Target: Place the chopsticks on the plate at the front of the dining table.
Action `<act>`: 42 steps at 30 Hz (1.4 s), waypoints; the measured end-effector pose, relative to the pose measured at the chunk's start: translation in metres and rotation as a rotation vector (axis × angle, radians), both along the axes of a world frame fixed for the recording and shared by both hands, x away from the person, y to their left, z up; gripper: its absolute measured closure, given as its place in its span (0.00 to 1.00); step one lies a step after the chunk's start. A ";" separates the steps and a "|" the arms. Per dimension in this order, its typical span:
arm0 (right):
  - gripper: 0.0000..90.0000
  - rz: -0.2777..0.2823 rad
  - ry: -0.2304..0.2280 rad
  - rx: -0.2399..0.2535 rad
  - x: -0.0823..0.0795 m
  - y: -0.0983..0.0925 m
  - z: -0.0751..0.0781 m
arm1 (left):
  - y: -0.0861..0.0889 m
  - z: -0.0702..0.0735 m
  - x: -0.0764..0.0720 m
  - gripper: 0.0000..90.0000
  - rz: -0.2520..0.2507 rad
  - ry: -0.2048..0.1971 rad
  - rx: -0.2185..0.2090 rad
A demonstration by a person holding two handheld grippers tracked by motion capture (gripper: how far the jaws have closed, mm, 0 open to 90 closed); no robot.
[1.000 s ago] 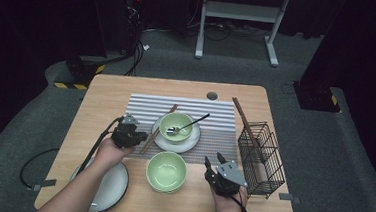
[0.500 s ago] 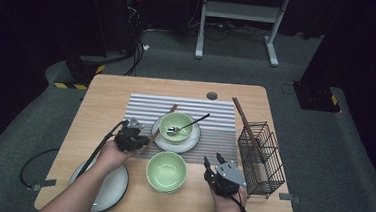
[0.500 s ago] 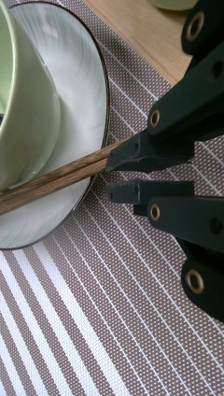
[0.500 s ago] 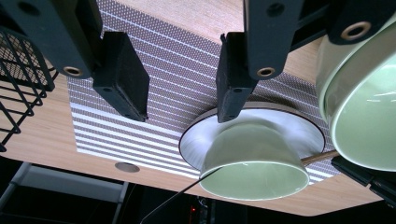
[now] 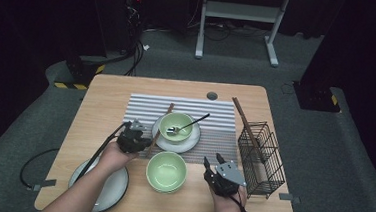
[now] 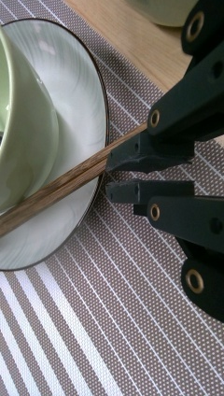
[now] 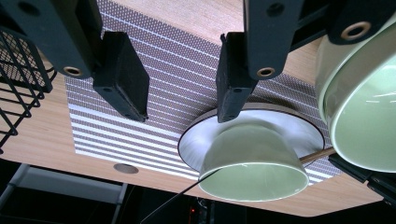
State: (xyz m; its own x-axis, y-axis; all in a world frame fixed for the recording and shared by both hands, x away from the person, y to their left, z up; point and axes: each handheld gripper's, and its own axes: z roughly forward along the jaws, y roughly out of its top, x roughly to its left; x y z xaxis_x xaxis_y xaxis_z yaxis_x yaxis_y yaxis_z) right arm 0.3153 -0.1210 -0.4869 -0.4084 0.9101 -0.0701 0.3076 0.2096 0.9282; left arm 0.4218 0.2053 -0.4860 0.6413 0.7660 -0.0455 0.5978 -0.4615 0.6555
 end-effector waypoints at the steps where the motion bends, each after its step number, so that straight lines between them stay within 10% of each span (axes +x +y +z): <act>1: 0.60 0.000 0.000 -0.001 0.000 0.000 0.000 | -0.001 0.000 0.000 0.91 -0.006 -0.001 0.009; 42: 0.60 -0.004 -0.001 -0.002 -0.001 0.000 0.001 | 0.001 0.008 -0.005 0.83 0.014 -0.027 -0.012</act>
State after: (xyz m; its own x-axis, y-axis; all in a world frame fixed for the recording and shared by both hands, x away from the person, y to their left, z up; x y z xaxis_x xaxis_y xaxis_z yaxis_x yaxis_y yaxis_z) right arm 0.3147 -0.1213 -0.4864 -0.4048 0.9115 -0.0726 0.3074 0.2105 0.9280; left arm 0.4164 0.2058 -0.4781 0.6319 0.7742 -0.0375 0.5862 -0.4456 0.6766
